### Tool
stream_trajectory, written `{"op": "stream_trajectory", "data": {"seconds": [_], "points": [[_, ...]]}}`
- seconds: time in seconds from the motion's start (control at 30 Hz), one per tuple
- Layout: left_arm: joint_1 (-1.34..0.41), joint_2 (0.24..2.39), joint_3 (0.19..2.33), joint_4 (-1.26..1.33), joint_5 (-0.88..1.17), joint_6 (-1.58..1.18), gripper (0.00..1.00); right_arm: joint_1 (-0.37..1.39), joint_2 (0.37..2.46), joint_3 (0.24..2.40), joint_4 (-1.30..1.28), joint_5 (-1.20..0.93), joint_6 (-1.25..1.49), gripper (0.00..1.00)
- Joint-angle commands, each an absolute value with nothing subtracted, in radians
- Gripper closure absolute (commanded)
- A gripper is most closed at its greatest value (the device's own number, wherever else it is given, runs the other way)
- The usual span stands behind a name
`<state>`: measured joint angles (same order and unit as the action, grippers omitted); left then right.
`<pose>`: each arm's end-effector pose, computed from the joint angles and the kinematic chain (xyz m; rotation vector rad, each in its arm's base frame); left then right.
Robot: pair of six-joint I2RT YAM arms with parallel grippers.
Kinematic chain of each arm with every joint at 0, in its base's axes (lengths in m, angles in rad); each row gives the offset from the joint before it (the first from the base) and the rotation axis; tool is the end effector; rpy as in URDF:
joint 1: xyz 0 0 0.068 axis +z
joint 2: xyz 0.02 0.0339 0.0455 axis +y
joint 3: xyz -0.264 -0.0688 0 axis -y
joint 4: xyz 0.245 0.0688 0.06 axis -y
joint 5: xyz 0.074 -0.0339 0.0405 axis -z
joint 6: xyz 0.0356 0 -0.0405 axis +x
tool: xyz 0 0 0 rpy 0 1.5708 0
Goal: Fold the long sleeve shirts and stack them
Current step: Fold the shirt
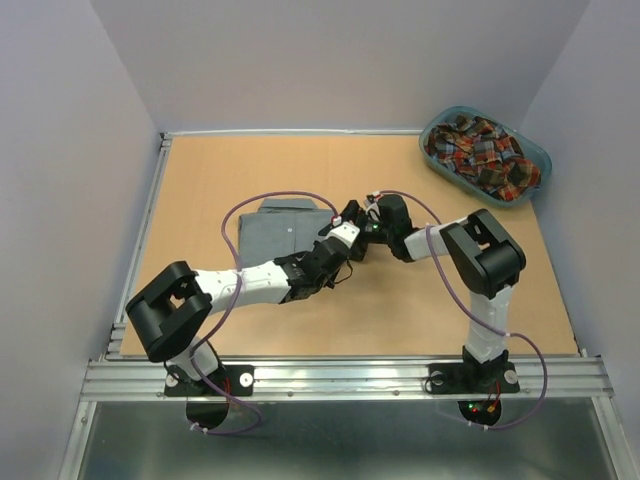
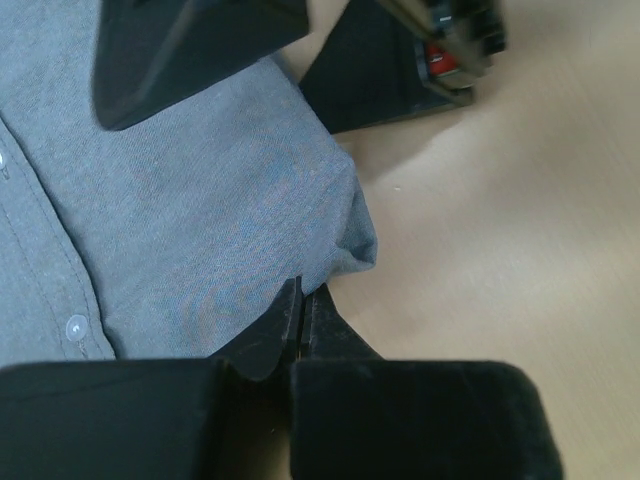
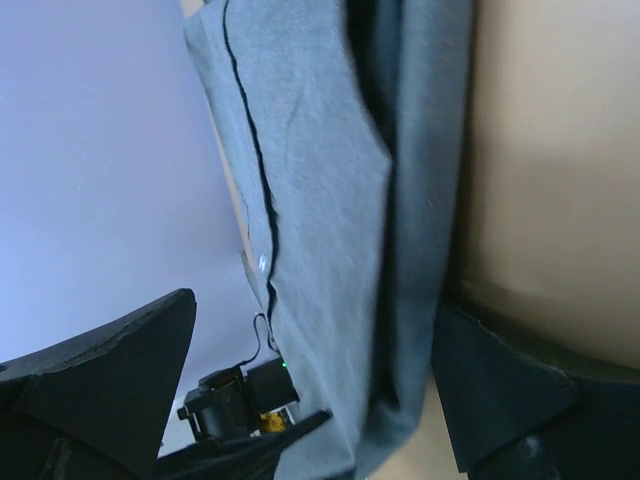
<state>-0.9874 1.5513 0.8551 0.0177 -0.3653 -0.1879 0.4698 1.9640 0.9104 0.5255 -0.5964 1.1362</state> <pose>0.1895 -0.2641 0.1991 0.6770 2.1016 -0.2451 0.3332 0.1916 0.1219 0.3822 2.3914 1.4946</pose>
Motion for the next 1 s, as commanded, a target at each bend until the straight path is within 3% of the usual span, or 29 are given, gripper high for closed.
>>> {"op": "stream_trajectory", "data": {"seconds": [0.0, 0.27, 0.4, 0.47, 0.57, 0.67, 0.7, 0.73, 0.77, 0.97], "points": [[-0.996, 1.477, 0.825, 0.064, -0.365, -0.218, 1.0, 0.511, 2.055, 0.971, 0.518, -0.588, 1.147, 0.02], [-0.999, 1.442, 0.798, 0.095, -0.354, -0.227, 0.99, 0.551, 2.152, 1.058, 0.528, -0.618, 1.141, 0.16], [-1.0, 1.448, 0.804, 0.098, -0.362, -0.239, 0.97, 0.56, 2.171, 1.072, 0.529, -0.629, 1.126, 0.27], [-1.0, 1.45, 0.81, 0.101, -0.356, -0.244, 0.96, 0.56, 2.169, 1.069, 0.529, -0.624, 1.109, 0.37], [-1.0, 1.445, 0.818, 0.089, -0.359, -0.253, 0.86, 0.558, 2.157, 1.055, 0.528, -0.615, 1.077, 0.54], [-1.0, 1.413, 0.825, 0.048, -0.379, -0.279, 0.63, 0.549, 2.131, 1.031, 0.523, -0.623, 1.049, 0.76], [-1.0, 1.401, 0.828, 0.04, -0.382, -0.285, 0.47, 0.54, 2.125, 1.019, 0.519, -0.624, 1.03, 0.9], [-1.0, 1.385, 0.827, 0.035, -0.387, -0.285, 0.41, 0.535, 2.118, 1.012, 0.512, -0.626, 1.017, 0.97], [-0.999, 1.353, 0.831, 0.02, -0.391, -0.288, 0.29, 0.522, 2.105, 1.008, 0.491, -0.626, 0.987, 0.99], [-0.915, 1.22, 0.888, -0.104, -0.376, -0.285, 0.11, 0.468, 2.08, 1.06, 0.24, -0.646, 0.749, 0.99]]}}
